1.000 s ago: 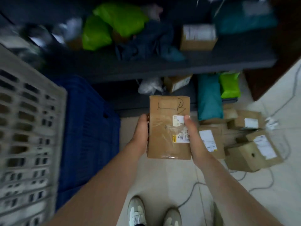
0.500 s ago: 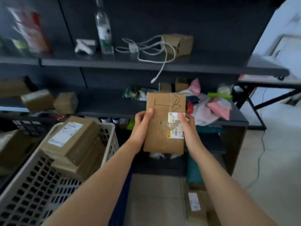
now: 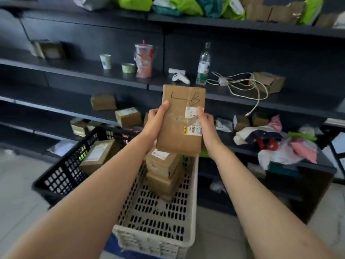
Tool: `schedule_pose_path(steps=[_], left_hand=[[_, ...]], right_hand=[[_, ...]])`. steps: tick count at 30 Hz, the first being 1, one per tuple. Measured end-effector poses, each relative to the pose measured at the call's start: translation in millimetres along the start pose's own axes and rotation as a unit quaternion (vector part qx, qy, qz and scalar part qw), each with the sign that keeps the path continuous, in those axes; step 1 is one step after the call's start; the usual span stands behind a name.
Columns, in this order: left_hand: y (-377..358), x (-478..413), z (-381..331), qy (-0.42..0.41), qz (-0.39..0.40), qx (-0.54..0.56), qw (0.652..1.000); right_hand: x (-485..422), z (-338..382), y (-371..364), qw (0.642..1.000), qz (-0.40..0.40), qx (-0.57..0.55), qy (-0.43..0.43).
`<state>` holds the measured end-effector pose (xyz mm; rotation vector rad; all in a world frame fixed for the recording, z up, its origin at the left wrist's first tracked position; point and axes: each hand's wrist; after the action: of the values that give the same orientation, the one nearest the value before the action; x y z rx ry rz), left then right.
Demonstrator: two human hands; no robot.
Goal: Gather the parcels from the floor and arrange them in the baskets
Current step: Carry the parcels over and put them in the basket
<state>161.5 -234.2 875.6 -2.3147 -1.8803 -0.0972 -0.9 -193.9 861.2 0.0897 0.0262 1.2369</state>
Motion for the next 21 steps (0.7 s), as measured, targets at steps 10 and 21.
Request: schedule_pose_path(steps=[10, 21], left_hand=[[139, 22, 112, 0.242, -0.049, -0.014, 0.969], [155, 32, 163, 0.241, -0.077, 0.073, 0.965]], right_hand=[[7, -138, -123, 0.968, 0.128, 0.080, -0.203], [17, -111, -136, 0.920, 0.230, 0.225, -0.223]])
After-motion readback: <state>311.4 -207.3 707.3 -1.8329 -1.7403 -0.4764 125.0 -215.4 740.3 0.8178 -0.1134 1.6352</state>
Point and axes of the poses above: each hand's wrist, its own x-axis away from the middle knuckle, its own y-axis out of the back of the hand, z = x × y, and after that the axes turned 1 degree about y, right-handed
